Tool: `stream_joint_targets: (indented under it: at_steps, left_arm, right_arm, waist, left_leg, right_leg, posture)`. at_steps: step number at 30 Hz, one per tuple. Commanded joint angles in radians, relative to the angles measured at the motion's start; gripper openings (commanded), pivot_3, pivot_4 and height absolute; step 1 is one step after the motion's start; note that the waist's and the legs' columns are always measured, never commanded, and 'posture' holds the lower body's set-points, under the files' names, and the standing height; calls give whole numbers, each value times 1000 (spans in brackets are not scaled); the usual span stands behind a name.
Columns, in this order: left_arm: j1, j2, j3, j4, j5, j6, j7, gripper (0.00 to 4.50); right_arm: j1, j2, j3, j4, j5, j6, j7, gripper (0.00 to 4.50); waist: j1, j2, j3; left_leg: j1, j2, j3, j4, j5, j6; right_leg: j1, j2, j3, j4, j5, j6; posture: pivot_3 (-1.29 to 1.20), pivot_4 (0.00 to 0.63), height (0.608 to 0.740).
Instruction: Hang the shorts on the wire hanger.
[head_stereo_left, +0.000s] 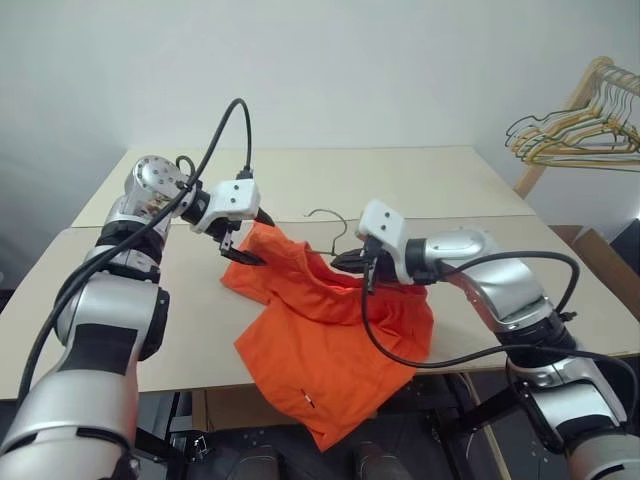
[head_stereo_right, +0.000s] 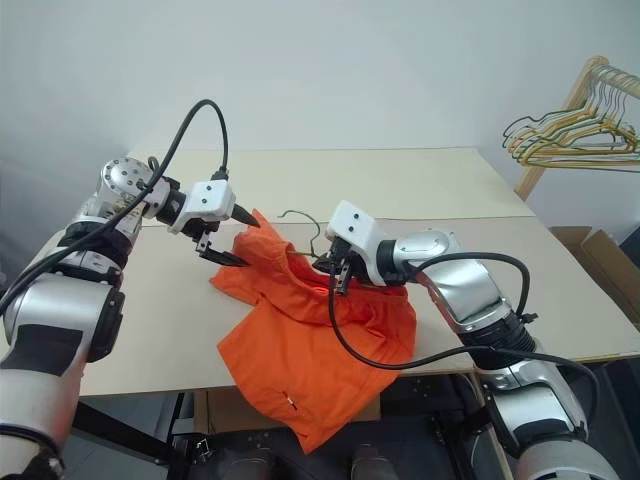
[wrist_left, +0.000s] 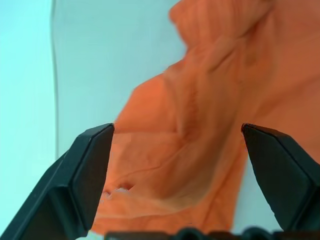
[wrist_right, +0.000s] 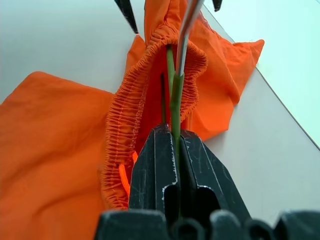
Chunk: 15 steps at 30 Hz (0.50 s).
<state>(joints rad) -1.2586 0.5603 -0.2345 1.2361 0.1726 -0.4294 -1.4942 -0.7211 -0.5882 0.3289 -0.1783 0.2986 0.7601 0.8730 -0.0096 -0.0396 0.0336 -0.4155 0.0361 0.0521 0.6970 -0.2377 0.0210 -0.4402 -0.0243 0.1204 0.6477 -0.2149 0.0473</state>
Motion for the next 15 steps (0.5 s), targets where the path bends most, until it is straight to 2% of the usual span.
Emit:
stream_joint_targets:
  at_steps: [1, 3, 9, 13, 15]
  left_arm:
    - [-13, -13, 40, 4, -31, 22, -4, 4039]
    - [-10, -11, 48, 4, -38, 26, -34, 3521]
    - [19, 15, -3, 4, 35, -59, -26, 1476]
    - [21, 5, 8, 13, 36, -51, -18, 191]
    - [19, 0, 18, 15, 27, -45, -21, 33]
  right_arm:
    - [1, -24, -51, -52, 15, 12, 12, 0]
    - [8, -30, -52, -60, 15, 18, 14, 0]
    - [14, -44, -69, -75, 21, 32, 22, 0]
    - [16, -57, -76, -80, 20, 39, 36, 0]
    - [21, -65, -73, -83, 17, 38, 43, 0]
  waist:
    - [-2, 0, 0]
    - [-3, 0, 0]
    - [-11, 0, 0]
    - [-9, 0, 0]
    - [-8, 0, 0]
  left_leg:
    - [0, 0, 0, 0, 0, 0]
    - [0, 0, 0, 0, 0, 0]
    - [1, 0, 0, 0, 0, 0]
    - [1, 0, 0, 0, 0, 0]
    - [0, 0, 0, 0, 0, 0]
  right_leg:
    - [0, 0, 0, 0, 0, 0]
    - [0, 0, 0, 0, 0, 0]
    - [0, 1, 0, 0, 0, 0]
    - [0, 0, 0, 0, 0, 0]
    - [0, 0, 0, 0, 0, 0]
  posture:
    - [51, 0, 740]
    - [51, 0, 740]
    - [31, 0, 740]
    - [25, 0, 740]
    - [25, 0, 740]
